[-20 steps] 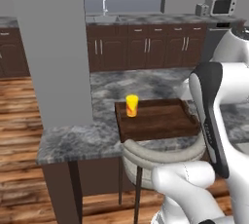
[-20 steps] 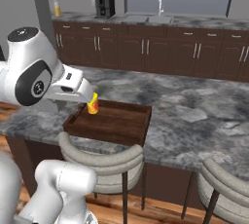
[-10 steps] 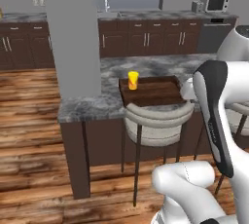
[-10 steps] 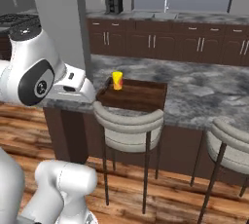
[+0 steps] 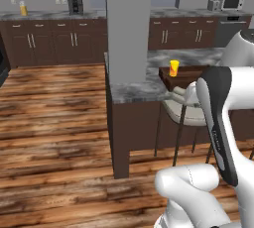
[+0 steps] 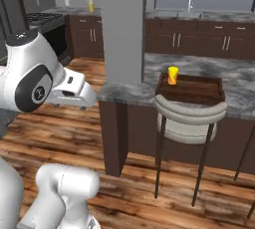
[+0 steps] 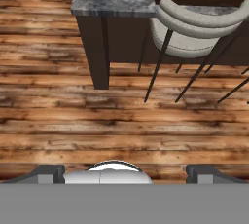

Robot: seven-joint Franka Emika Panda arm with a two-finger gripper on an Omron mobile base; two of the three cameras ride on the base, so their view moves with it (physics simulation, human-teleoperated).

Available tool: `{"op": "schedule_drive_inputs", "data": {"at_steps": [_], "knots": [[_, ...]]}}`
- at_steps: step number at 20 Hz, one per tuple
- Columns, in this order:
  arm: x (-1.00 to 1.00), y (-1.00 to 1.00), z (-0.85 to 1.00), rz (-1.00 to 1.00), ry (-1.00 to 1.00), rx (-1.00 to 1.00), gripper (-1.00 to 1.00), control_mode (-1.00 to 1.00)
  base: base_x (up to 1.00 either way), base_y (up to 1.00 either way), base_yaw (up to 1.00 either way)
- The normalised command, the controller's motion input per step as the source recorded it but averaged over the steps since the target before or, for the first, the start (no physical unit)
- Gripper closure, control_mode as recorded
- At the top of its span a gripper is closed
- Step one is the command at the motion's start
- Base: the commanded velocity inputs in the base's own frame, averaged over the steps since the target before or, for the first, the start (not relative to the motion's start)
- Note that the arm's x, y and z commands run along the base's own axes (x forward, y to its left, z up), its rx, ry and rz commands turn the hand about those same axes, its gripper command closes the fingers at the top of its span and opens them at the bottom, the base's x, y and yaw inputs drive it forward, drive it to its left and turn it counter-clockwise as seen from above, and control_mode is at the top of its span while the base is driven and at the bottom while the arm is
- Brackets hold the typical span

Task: There is a tray on the dining counter. Grab the cup, mug, and pitcher and place them on the tray. The pitcher may be placed next to the tray if it cannot fit the tray.

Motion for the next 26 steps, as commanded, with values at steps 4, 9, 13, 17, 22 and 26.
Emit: {"op": "schedule_drive_inputs", "data": {"at_steps": [4,9,13,17,22,26], "knots": [[0.00,0.00,0.00,0.00,0.00,0.00,-1.00,1.00,0.00,1.00,0.00],[0.00,0.00,0.00,0.00,0.00,0.00,-1.00,1.00,0.21,1.00,0.00],[0.00,0.00,0.00,0.00,0.00,0.00,-1.00,1.00,0.60,1.00,0.00],[0.00,0.00,0.00,0.00,0.00,0.00,-1.00,1.00,0.97,1.00,0.00],[0.00,0.00,0.00,0.00,0.00,0.00,-1.00,1.00,1.00,1.00,-0.06],[0.00,0.00,0.00,0.00,0.00,0.00,-1.00,1.00,1.00,0.76,-0.14]]}}
